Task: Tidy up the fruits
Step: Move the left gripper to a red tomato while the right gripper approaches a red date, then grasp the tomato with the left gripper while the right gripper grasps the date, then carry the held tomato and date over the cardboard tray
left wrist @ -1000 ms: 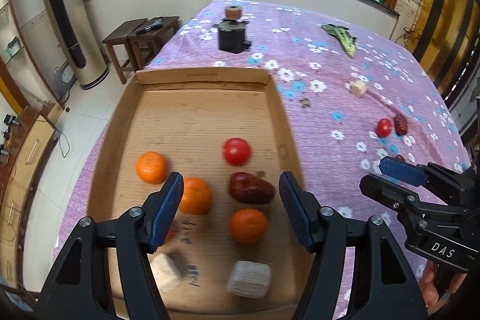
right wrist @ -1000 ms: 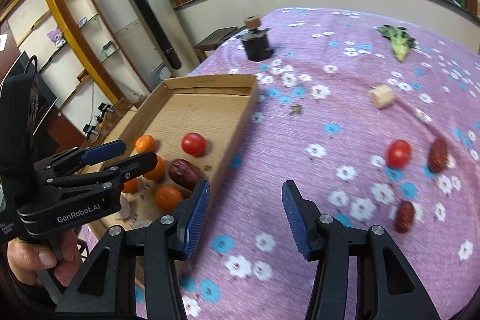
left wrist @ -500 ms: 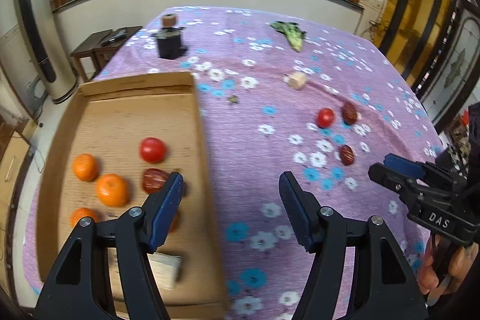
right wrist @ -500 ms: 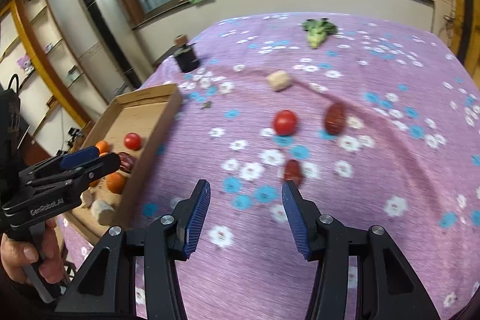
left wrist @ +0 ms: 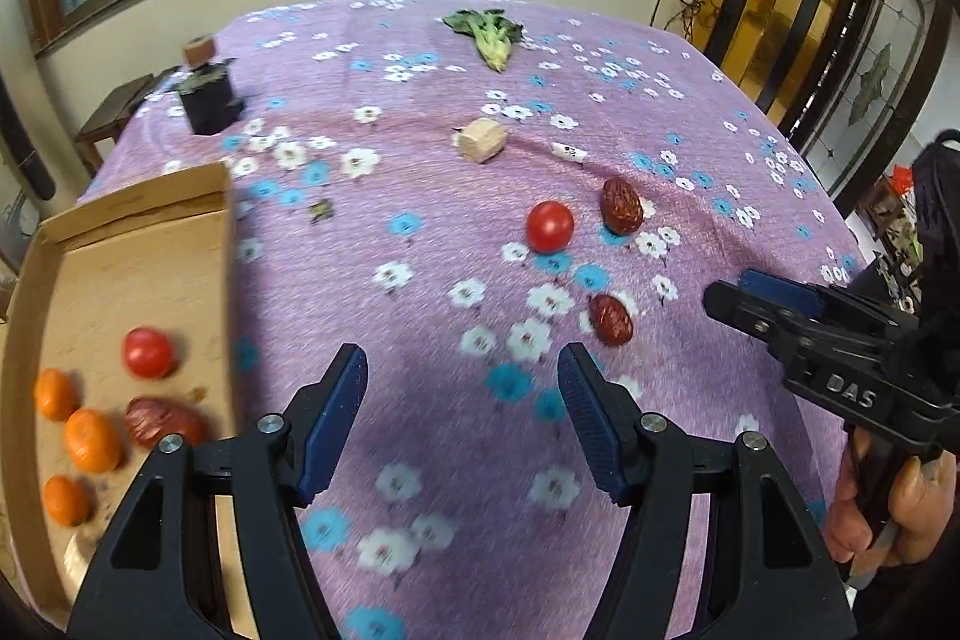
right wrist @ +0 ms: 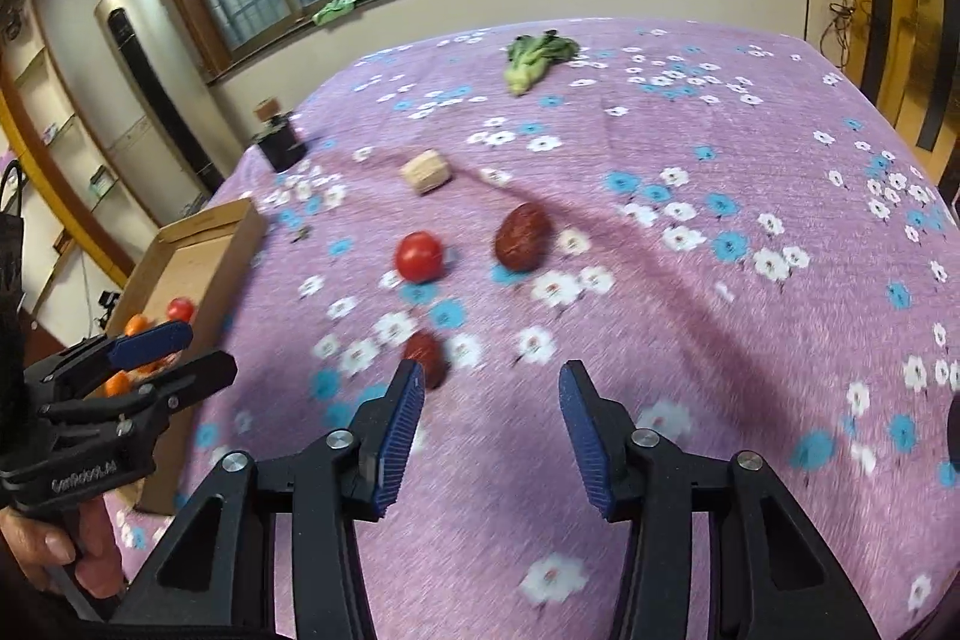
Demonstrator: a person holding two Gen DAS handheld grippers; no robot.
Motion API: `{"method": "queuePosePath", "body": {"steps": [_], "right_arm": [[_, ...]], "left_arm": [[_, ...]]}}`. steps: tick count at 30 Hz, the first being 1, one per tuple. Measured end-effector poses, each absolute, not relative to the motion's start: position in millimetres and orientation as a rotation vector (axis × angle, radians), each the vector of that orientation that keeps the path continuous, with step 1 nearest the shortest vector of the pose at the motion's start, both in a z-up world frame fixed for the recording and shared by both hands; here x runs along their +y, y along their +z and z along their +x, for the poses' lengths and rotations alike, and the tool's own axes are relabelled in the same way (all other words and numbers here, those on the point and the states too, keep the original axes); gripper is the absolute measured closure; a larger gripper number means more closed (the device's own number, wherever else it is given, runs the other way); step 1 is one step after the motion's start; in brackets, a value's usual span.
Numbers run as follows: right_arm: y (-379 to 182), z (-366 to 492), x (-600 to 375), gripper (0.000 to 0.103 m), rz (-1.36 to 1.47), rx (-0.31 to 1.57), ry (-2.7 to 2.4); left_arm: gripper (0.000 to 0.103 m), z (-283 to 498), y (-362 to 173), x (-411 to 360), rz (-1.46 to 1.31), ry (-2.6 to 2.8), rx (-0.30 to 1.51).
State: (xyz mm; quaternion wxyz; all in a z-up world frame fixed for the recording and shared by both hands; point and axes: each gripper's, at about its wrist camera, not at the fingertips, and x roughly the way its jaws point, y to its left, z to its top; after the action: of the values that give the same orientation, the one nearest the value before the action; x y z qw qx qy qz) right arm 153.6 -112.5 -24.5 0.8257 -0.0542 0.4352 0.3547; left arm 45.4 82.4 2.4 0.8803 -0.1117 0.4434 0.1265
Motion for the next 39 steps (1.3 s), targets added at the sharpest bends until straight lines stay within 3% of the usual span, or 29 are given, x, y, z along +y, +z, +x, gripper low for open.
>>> {"method": "queuePosePath", "body": {"steps": [14, 15, 16, 20, 23, 25, 26, 39], "right_arm": [[-55, 227, -59, 0.057, -0.055, 1.003, 0.748], [-57, 230, -55, 0.059, -0.055, 1.005, 0.757], [-59, 233, -52, 0.074, -0.058, 1.008, 0.765], [-53, 233, -63, 0.076, -0.037, 0.978, 0.767], [-42, 230, -80, 0.076, -0.014, 0.943, 0.756], [-35, 227, -90, 0.076, -0.01, 0.928, 0.75], [-33, 224, -95, 0.076, -0.004, 0.925, 0.748], [-12, 173, -85, 0.076, 0.019, 0.892, 0.837]], "left_arm": [[0.038, 122, -27, 81, -0.24, 0.194, 0.952], [0.038, 126, -28, 80, -0.239, 0.187, 0.953], [0.038, 132, -31, 78, -0.234, 0.181, 0.959], [0.038, 150, -42, 74, -0.23, 0.164, 0.978], [0.048, 159, -47, 70, -0.21, 0.171, 0.974], [0.071, 162, -47, 68, -0.182, 0.176, 0.973], [0.077, 163, -46, 68, -0.172, 0.175, 0.976], [0.076, 75, -11, 99, -0.163, 0.333, 0.893]]}}
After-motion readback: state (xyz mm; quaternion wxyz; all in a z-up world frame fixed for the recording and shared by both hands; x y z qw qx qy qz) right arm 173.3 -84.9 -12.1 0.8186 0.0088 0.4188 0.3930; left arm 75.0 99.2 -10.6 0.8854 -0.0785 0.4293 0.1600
